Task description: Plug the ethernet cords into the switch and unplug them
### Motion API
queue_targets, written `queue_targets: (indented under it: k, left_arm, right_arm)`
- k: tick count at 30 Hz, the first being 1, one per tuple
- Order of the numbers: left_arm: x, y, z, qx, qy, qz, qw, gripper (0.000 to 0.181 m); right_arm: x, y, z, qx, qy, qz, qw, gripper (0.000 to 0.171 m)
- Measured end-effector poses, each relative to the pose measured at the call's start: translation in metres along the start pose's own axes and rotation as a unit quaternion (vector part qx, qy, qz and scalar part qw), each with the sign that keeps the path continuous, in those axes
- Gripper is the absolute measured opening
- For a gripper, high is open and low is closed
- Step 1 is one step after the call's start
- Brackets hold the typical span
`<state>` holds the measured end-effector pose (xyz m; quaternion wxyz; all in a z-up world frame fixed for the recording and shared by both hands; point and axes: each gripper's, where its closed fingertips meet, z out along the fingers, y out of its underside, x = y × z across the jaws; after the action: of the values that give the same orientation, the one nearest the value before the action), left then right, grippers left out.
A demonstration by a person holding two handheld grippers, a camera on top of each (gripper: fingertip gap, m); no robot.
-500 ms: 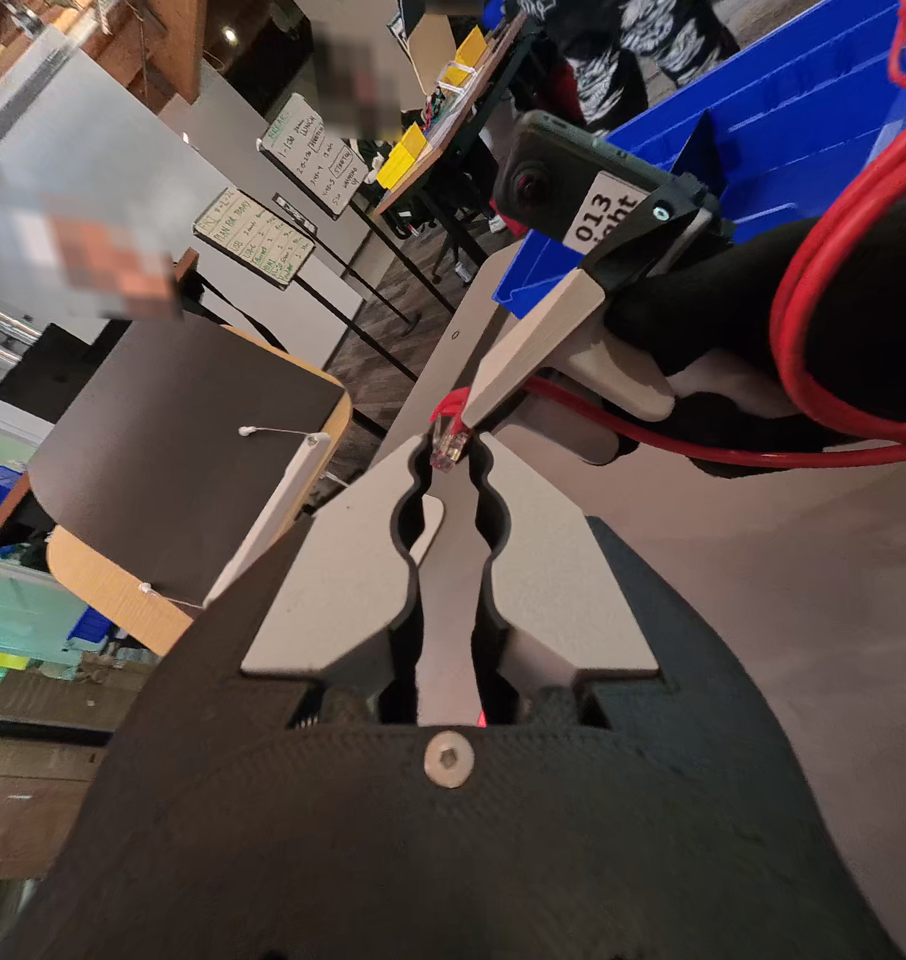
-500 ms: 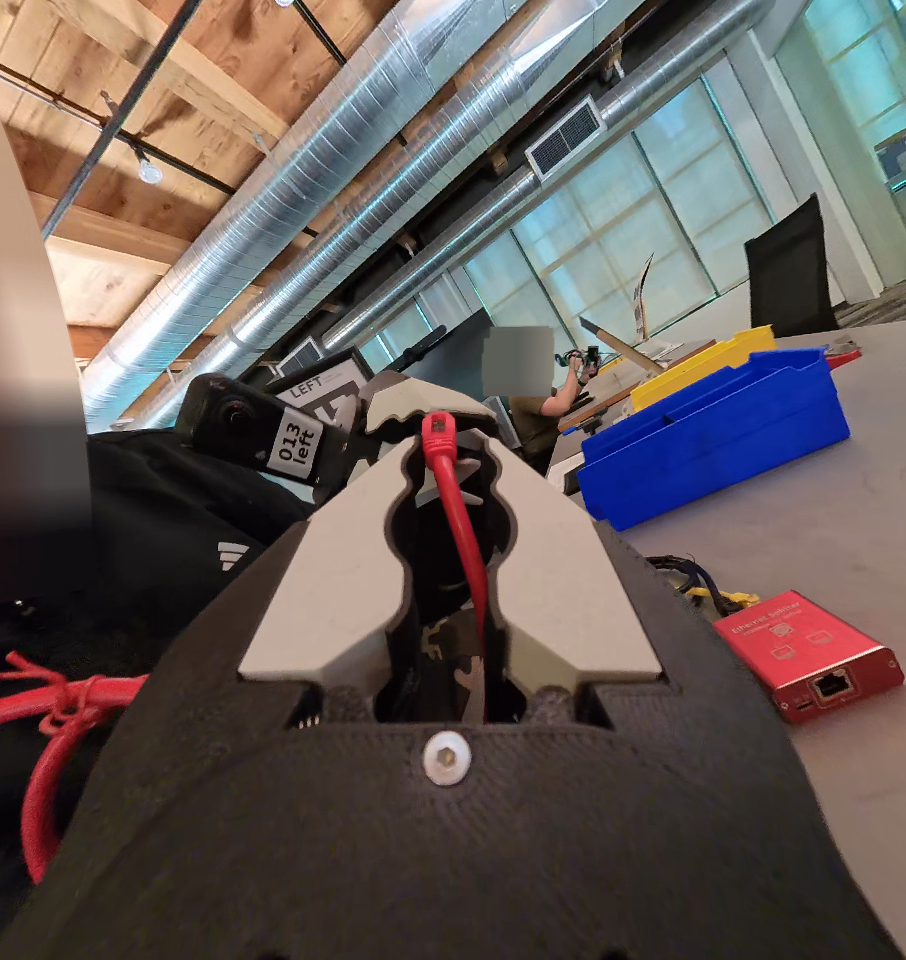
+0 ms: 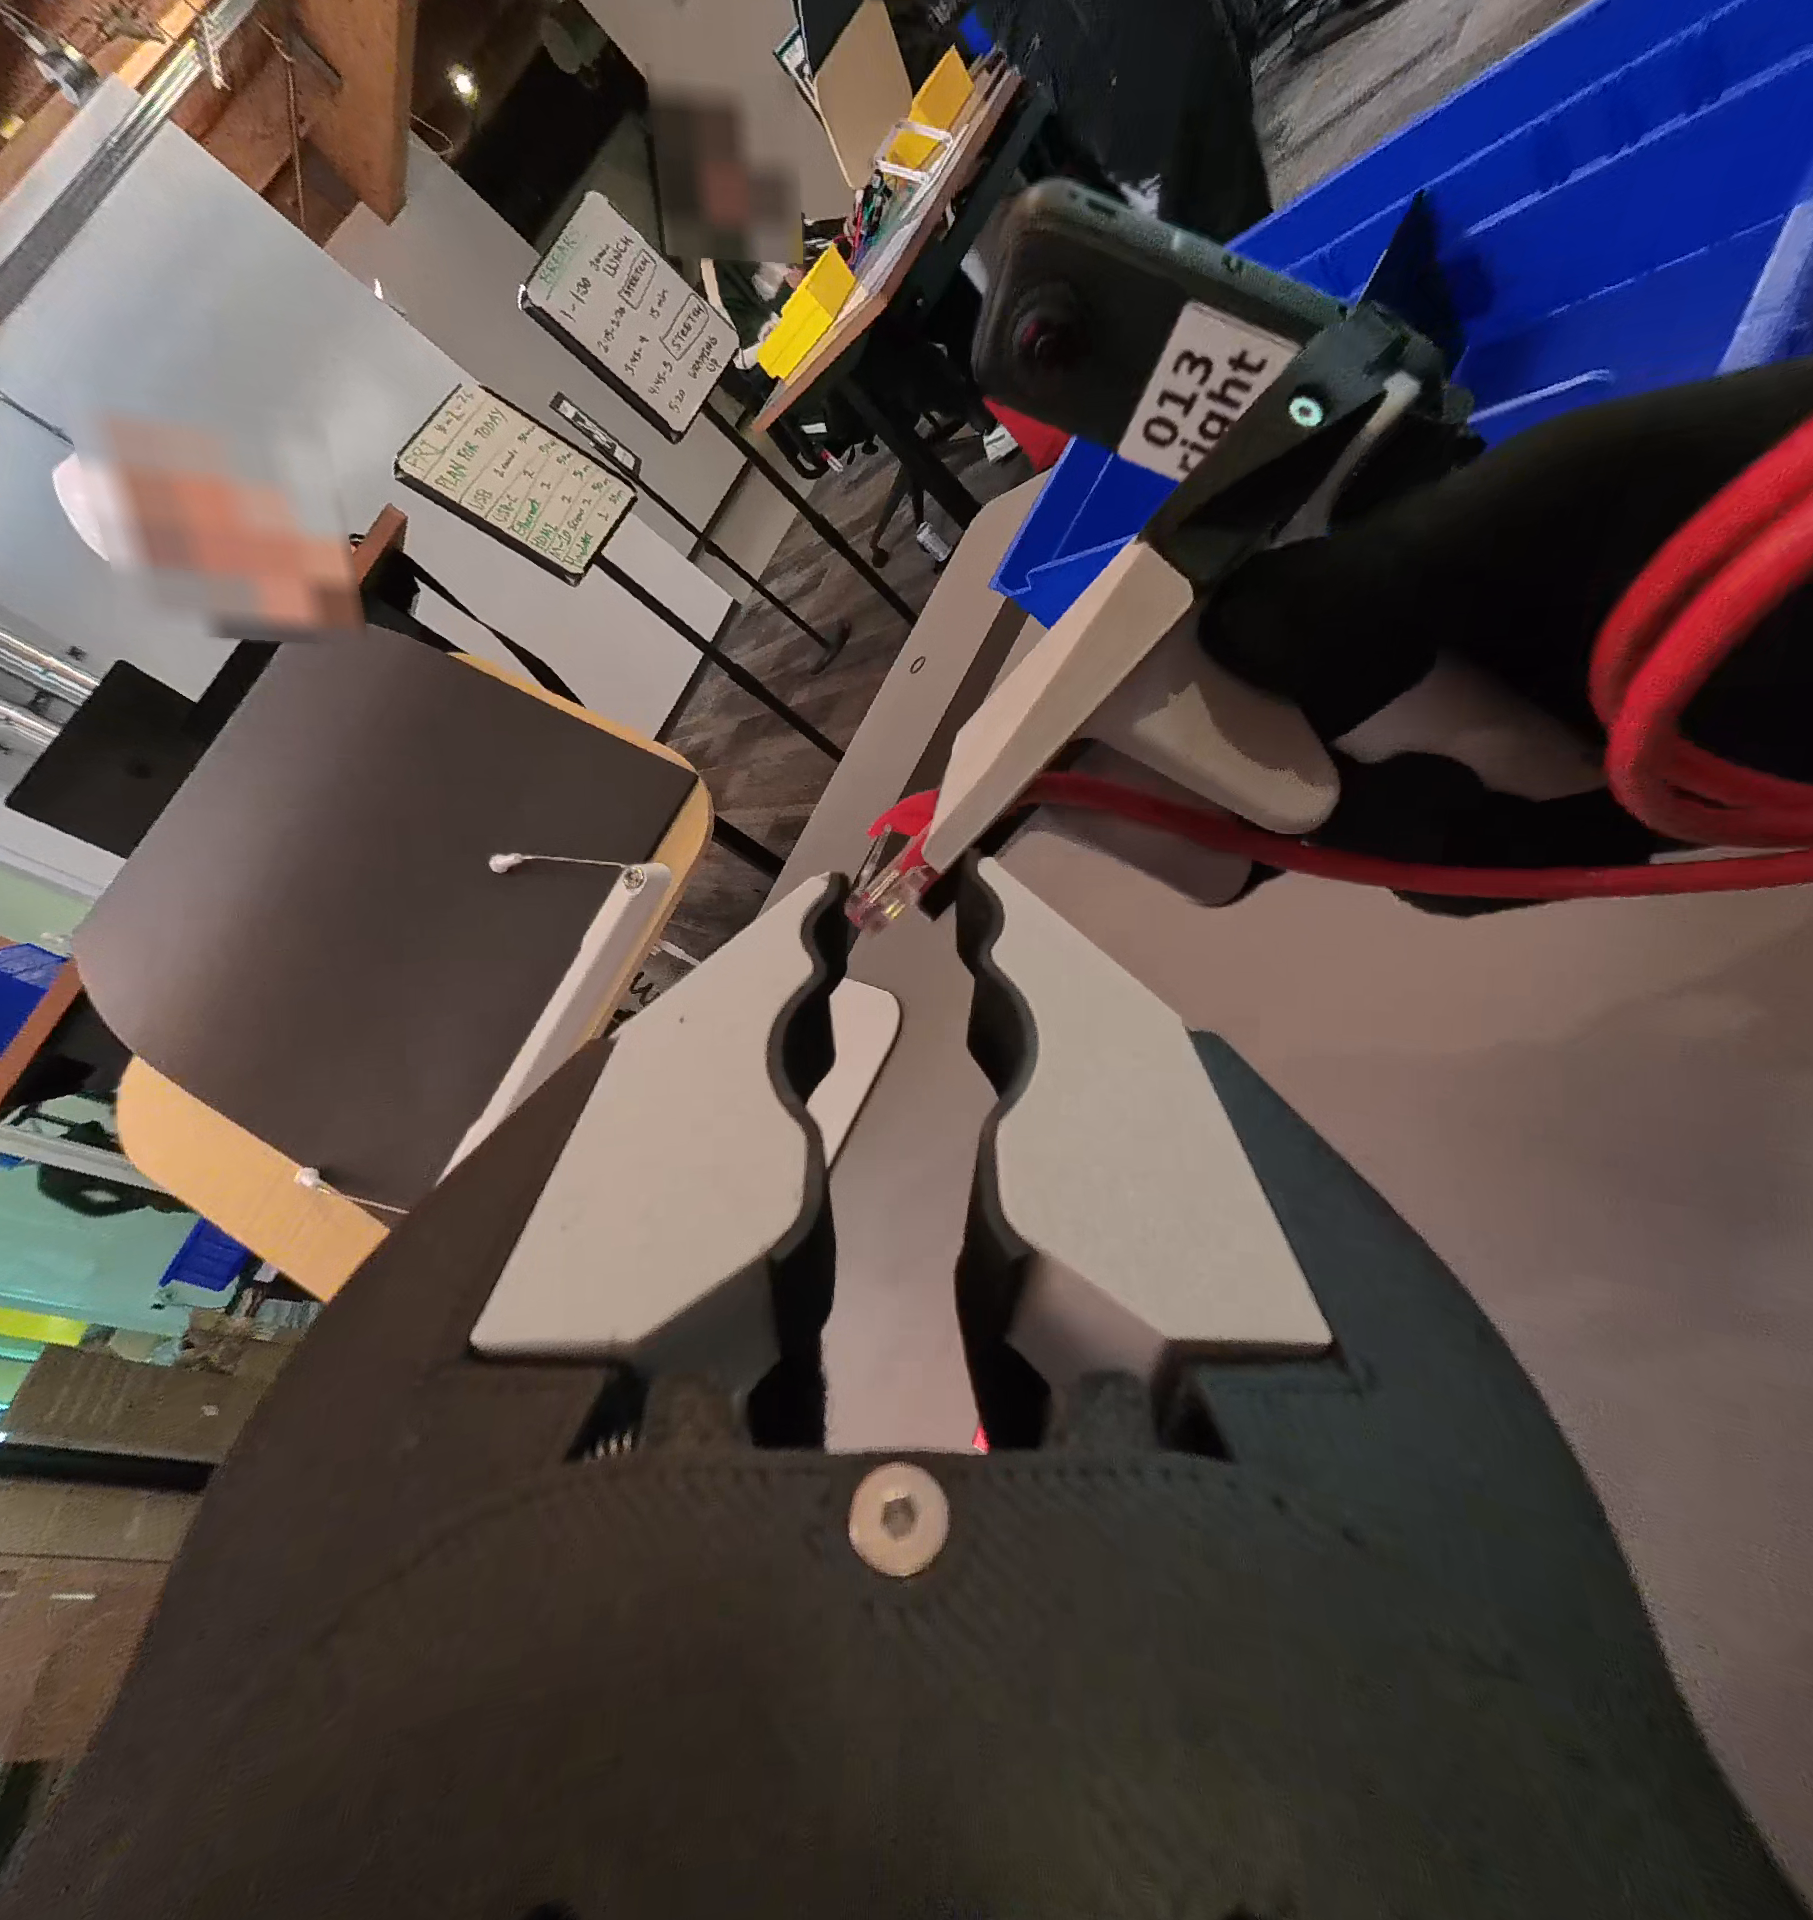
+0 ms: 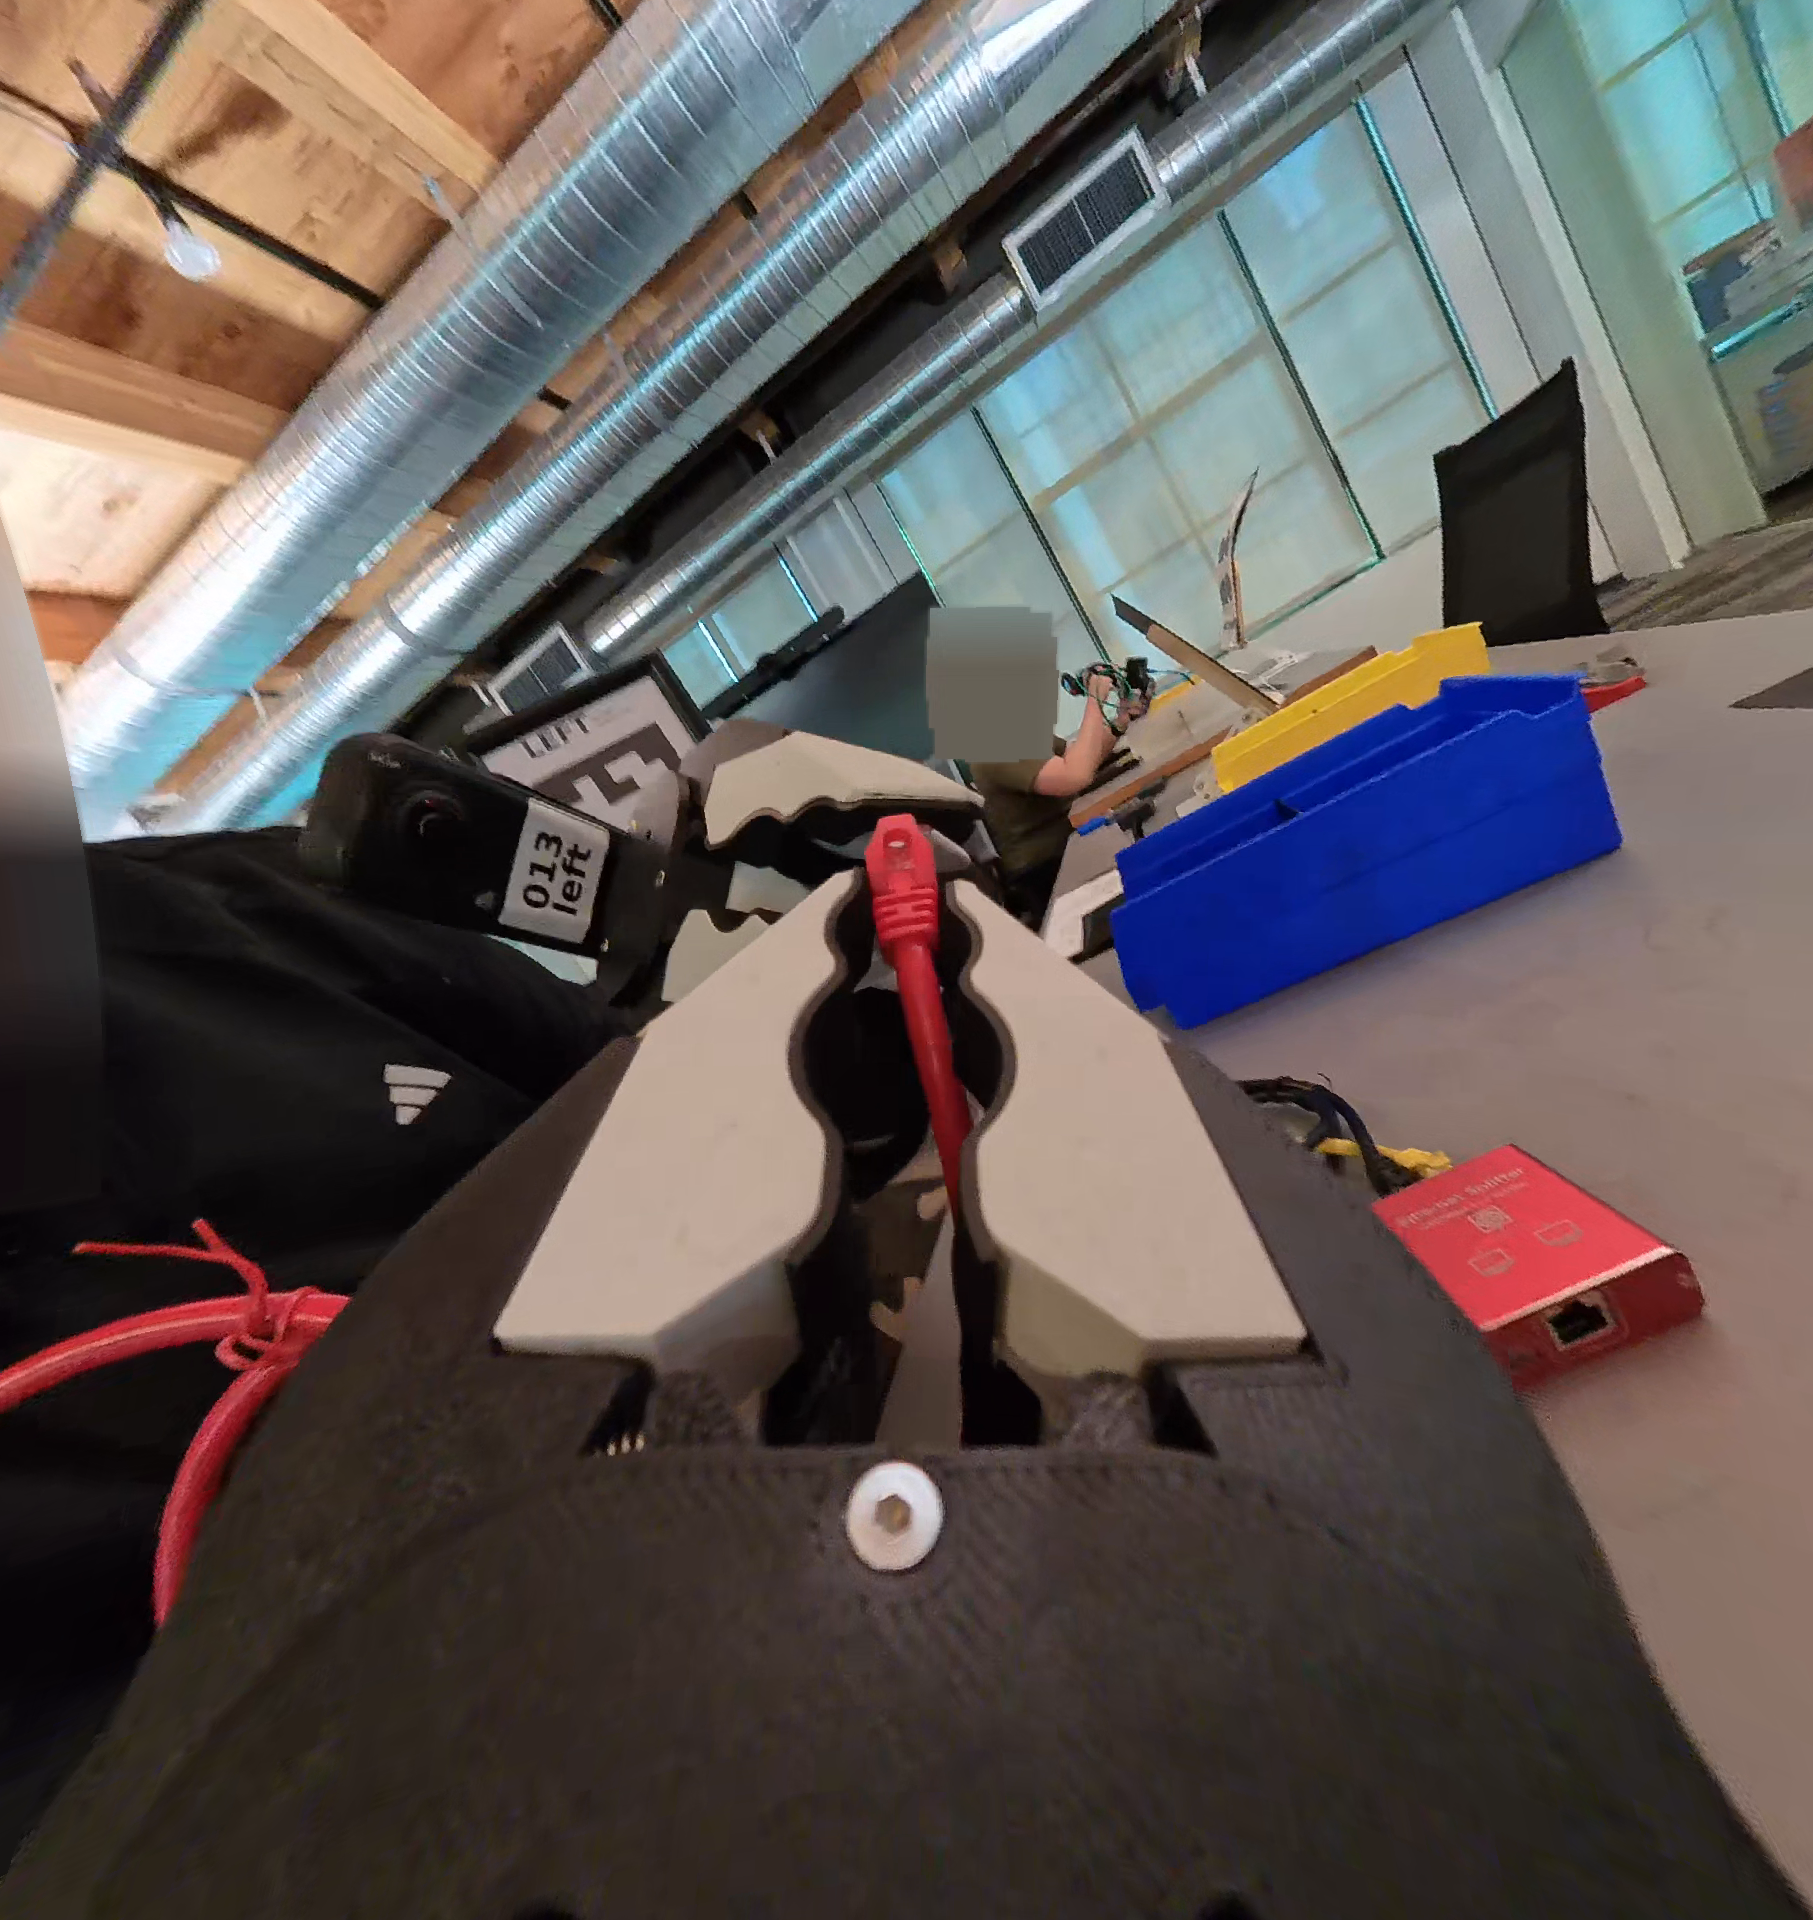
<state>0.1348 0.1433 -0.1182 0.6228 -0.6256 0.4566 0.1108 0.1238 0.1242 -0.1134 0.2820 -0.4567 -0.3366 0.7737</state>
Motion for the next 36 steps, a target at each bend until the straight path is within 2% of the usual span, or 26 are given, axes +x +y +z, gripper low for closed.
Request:
queue_targets:
  k: [4,6,13,24,33,36]
  left_arm:
    - [-0.002,0.001,0.002,-0.013,-0.022,0.008,1.0,0.015]
    - [-0.002,0.003,0.002,-0.01,-0.012,-0.02,1.0,0.015]
    - [0.003,0.006,0.0,0.001,0.016,-0.069,0.997,0.014]
    - [0.002,0.002,-0.003,0.017,0.012,-0.097,0.995,0.014]
    - [0.009,0.015,0.004,0.008,0.046,-0.125,0.991,0.018]
    - [0.01,0.022,0.001,-0.002,0.063,-0.118,0.991,0.026]
  right_arm:
    - [0.001,-0.01,0.001,0.058,-0.01,0.019,0.998,0.011]
    - [0.002,-0.01,0.001,0.067,-0.002,0.009,0.998,0.011]
    - [0.003,-0.002,0.001,0.02,0.003,-0.02,1.0,0.01]
    - [0.0,-0.002,-0.003,0.026,-0.018,0.0,0.999,0.01]
    - [0.011,0.005,-0.007,-0.008,0.03,-0.032,0.999,0.01]
    - [0.014,0.002,-0.01,-0.018,0.046,-0.045,0.998,0.01]
